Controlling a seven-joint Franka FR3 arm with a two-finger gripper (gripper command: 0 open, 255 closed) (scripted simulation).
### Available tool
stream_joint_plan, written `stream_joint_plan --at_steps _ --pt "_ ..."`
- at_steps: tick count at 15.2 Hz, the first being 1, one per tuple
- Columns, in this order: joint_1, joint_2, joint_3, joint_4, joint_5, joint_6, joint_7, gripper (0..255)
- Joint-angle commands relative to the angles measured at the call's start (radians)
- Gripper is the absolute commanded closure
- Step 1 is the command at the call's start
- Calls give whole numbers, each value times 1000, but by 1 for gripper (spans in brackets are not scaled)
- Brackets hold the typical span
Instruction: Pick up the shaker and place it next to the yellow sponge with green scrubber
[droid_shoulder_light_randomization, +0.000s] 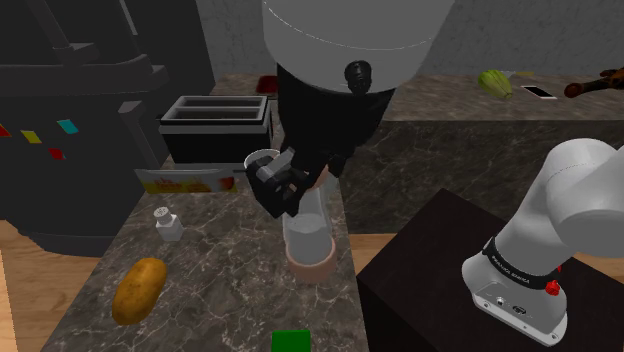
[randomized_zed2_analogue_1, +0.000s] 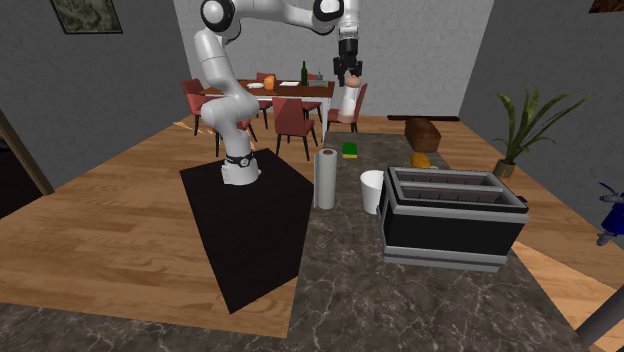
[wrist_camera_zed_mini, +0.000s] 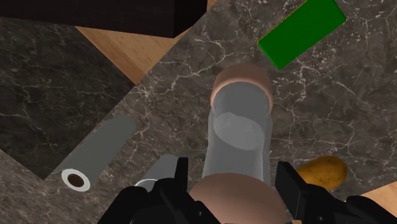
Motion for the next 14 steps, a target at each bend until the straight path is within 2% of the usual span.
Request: stream_joint_plan --at_steps 1,14 --pt "4 -7 0 -34 4 29 4 255" --pt "8 6 29 -195 -1 196 49 255"
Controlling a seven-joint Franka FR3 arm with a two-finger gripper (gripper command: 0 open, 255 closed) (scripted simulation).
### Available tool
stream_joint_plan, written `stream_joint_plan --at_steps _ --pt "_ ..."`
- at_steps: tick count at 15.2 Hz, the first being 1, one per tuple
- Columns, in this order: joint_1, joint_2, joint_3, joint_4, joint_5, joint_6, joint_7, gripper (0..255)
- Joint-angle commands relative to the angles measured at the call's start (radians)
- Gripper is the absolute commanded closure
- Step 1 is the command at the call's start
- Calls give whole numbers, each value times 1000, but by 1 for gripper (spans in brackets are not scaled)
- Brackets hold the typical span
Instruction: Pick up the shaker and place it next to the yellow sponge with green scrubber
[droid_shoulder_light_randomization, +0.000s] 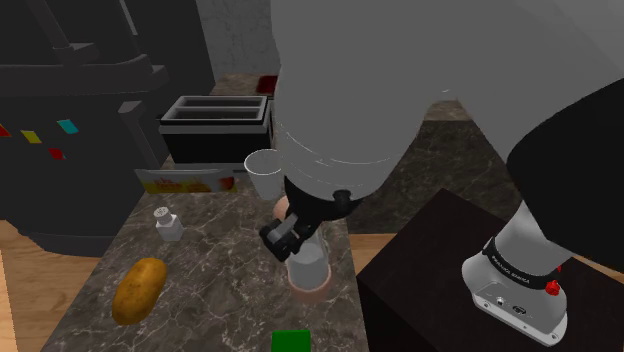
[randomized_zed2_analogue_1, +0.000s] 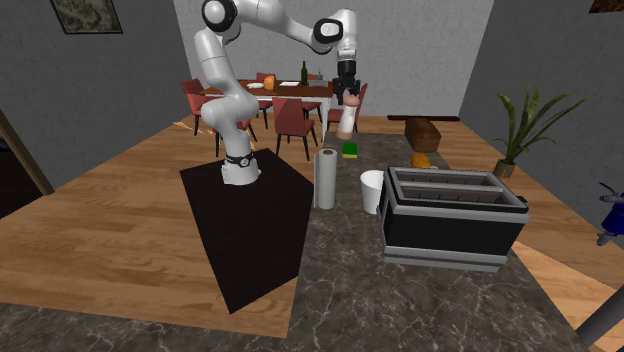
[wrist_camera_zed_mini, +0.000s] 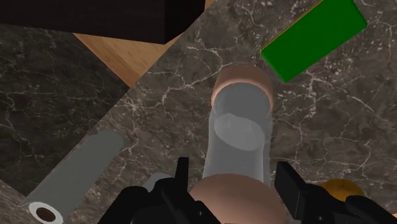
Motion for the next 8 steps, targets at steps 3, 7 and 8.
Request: stream_joint_plan --at_steps 3,7,8 --pt "-1 10 12 -46 -6 53 18 255" --pt "-6 27 28 -86 -17 105 39 255" --pt "-8 32 32 -96 -21 117 45 255"
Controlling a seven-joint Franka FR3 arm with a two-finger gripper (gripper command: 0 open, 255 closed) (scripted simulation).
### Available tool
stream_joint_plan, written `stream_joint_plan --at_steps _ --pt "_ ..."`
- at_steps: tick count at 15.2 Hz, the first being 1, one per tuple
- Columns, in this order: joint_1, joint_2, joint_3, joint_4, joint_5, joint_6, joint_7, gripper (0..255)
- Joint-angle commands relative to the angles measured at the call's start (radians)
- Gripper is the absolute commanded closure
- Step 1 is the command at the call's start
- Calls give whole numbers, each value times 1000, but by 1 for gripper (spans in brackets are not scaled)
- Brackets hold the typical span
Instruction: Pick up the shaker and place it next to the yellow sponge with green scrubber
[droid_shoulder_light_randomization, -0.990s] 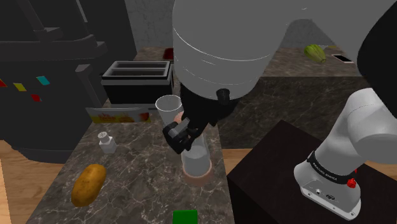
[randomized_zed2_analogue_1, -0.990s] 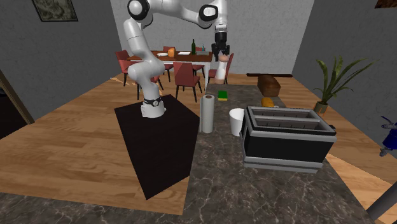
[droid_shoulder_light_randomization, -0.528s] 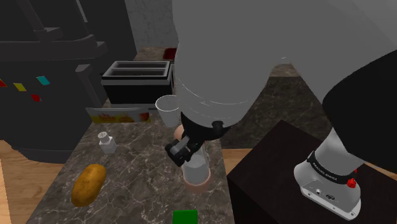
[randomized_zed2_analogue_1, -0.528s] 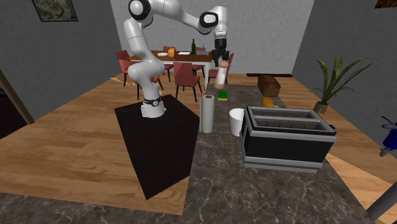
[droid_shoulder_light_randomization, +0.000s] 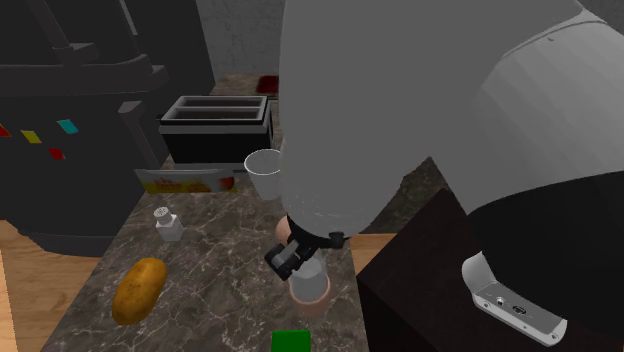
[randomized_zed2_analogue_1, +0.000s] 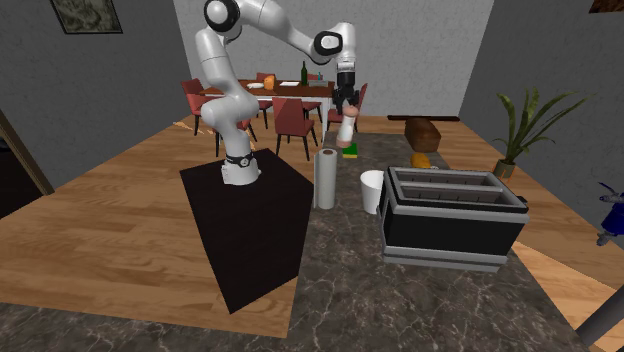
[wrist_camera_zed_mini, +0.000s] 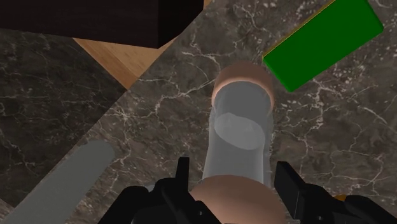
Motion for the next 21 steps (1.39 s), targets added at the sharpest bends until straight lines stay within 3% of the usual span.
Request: stream_joint_plan --at_steps 1,14,21 --pt "-3 8 7 -21 -6 27 11 255" --pt "-42 107 75 -120 -93 186 116 255" --pt "-41 107 74 -120 -94 186 116 255"
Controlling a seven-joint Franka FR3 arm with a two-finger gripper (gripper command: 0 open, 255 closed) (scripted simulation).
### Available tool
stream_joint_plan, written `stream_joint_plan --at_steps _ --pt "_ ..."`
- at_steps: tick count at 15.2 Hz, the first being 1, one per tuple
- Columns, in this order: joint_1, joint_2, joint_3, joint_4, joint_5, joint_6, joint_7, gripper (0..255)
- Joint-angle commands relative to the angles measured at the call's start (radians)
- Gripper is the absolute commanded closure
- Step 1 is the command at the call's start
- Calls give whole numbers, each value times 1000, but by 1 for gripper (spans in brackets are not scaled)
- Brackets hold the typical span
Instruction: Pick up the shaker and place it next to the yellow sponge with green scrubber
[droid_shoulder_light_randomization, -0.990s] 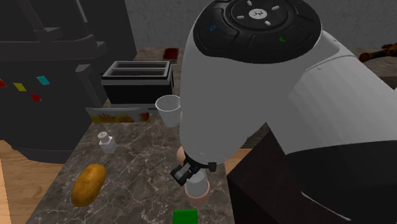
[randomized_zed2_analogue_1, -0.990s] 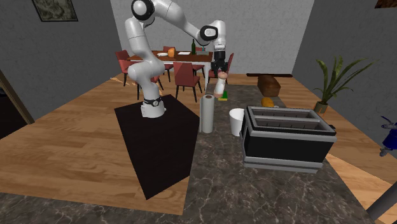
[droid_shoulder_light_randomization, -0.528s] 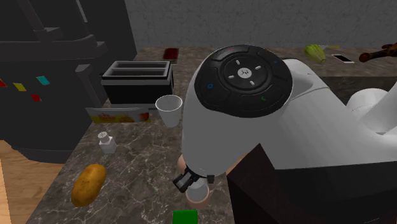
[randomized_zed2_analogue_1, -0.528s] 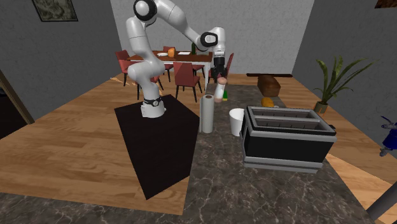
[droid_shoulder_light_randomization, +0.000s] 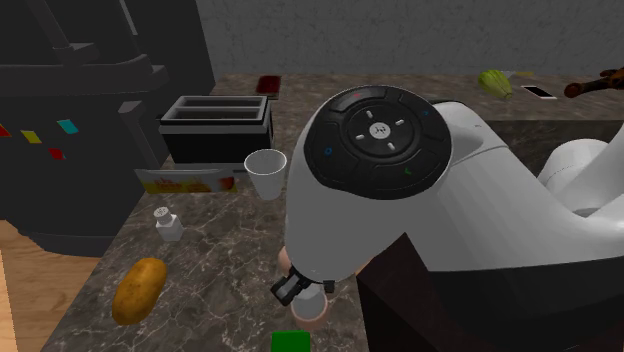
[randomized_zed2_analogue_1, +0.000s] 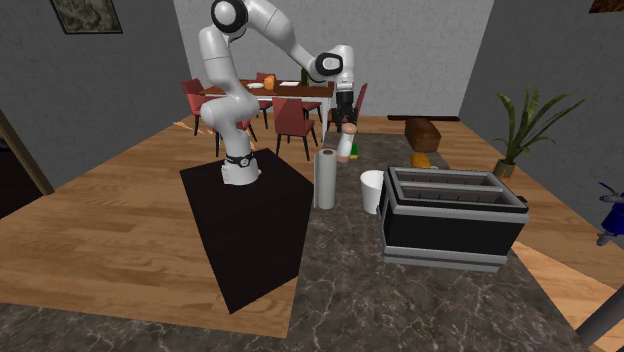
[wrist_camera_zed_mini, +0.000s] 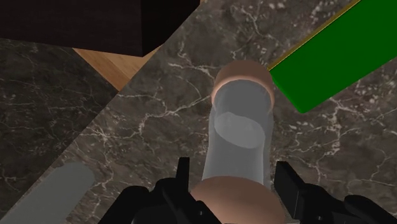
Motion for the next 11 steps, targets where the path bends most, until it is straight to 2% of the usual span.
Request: stream_joint_plan --at_steps 1,6,10,11 --pt "1 1 1 -3 1 -1 -1 0" --pt "1 1 1 -2 1 -1 0 0" --pt "42 -77 -29 71 77 -126 -55 0" --pt "42 -77 -29 71 77 -126 -55 0"
